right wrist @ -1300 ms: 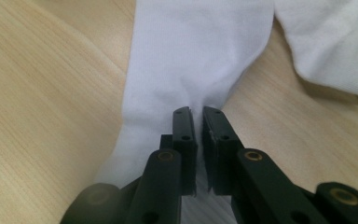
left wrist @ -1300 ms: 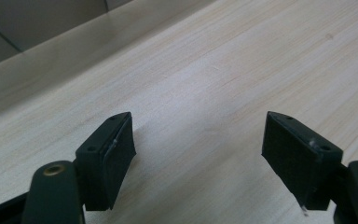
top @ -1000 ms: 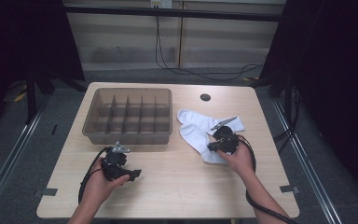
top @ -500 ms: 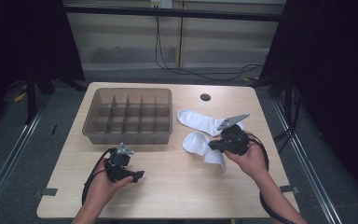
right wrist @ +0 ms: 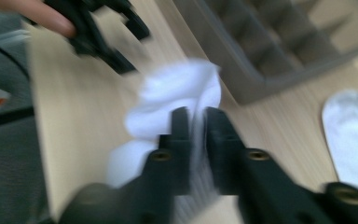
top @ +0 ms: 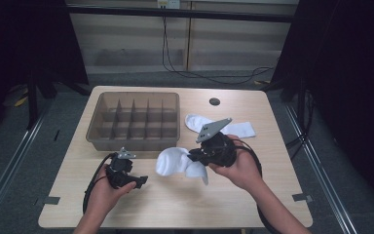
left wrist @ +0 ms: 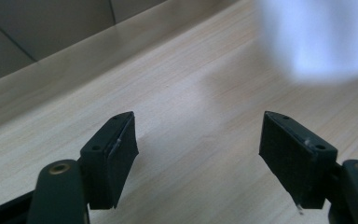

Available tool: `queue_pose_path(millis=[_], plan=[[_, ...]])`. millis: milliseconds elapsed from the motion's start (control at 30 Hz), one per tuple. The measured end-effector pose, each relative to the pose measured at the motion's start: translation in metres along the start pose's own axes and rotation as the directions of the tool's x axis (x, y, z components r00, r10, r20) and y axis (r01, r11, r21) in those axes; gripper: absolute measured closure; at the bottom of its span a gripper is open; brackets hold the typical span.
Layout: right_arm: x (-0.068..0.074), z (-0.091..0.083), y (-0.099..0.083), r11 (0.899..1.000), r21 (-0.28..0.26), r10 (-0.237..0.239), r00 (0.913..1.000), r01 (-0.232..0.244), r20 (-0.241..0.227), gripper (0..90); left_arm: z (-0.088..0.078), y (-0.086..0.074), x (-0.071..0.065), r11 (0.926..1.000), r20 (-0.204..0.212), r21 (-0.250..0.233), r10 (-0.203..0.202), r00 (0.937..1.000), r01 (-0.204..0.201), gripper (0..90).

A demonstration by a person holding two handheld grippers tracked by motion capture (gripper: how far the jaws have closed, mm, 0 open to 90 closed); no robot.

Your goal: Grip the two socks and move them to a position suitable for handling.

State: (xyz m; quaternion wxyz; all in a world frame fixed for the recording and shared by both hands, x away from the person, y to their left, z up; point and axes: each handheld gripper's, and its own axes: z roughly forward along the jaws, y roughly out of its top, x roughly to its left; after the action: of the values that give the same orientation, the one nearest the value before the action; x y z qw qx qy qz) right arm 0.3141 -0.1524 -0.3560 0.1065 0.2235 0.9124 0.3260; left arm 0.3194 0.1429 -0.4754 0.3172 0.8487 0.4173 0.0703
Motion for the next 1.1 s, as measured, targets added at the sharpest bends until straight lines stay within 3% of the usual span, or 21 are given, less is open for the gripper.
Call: queue_pose_path(millis=[33,100,200,300,333,400,533,700,800,967,1100], plan=[[0.000,0.000,0.000,1.000,0.000,0.000,1.0000,0.000,0.000,72.8,0.000,0.000,0.000,1.0000,0.000,0.000,0.000,1.0000,0.000,27.7],[-0.005,0.014,-0.015,0.999,0.005,0.042,0.9991,-0.042,0.000,63.3,0.001,0.001,-0.001,0.9999,0.003,0.006,0.009,1.0000,-0.009,28.1],[-0.015,0.028,-0.044,0.991,0.017,0.133,0.9911,-0.133,0.009,63.3,0.003,0.002,-0.002,0.9998,0.011,0.015,0.009,0.9999,-0.009,31.0],[-0.020,0.032,-0.057,0.987,0.035,0.155,0.9878,-0.155,0.016,63.4,0.004,0.005,-0.004,0.9996,0.008,0.011,0.025,0.9997,-0.025,33.2],[-0.025,0.036,-0.071,0.980,0.043,0.193,0.9811,-0.193,0.011,64.1,0.003,0.007,-0.004,0.9996,0.006,0.010,0.026,0.9996,-0.027,38.1],[-0.029,0.040,-0.081,0.974,0.067,0.214,0.9764,-0.215,0.030,64.2,0.003,0.011,-0.006,0.9994,-0.001,-0.006,0.033,0.9995,-0.033,40.3],[-0.035,0.042,-0.099,0.966,0.098,0.236,0.9705,-0.240,0.048,66.8,0.008,0.015,-0.010,0.9979,-0.004,0.024,0.060,0.9982,-0.060,47.8],[-0.031,0.046,-0.112,0.963,0.128,0.232,0.9719,-0.235,0.039,73.4,0.008,0.021,-0.013,0.9968,0.010,0.026,0.076,0.9971,-0.076,58.6],[-0.027,0.046,-0.115,0.960,0.110,0.256,0.9666,-0.256,0.014,77.3,0.011,0.027,-0.014,0.9961,0.017,0.037,0.080,0.9967,-0.080,60.5],[-0.025,0.050,-0.121,0.962,0.140,0.235,0.9716,-0.236,0.026,79.2,0.017,0.034,-0.018,0.9934,0.014,0.046,0.104,0.9944,-0.105,63.8],[-0.029,0.049,-0.127,0.961,0.135,0.241,0.9704,-0.241,0.021,79.7,0.030,0.039,-0.025,0.9850,0.007,0.089,0.148,0.9890,-0.148,64.1]])
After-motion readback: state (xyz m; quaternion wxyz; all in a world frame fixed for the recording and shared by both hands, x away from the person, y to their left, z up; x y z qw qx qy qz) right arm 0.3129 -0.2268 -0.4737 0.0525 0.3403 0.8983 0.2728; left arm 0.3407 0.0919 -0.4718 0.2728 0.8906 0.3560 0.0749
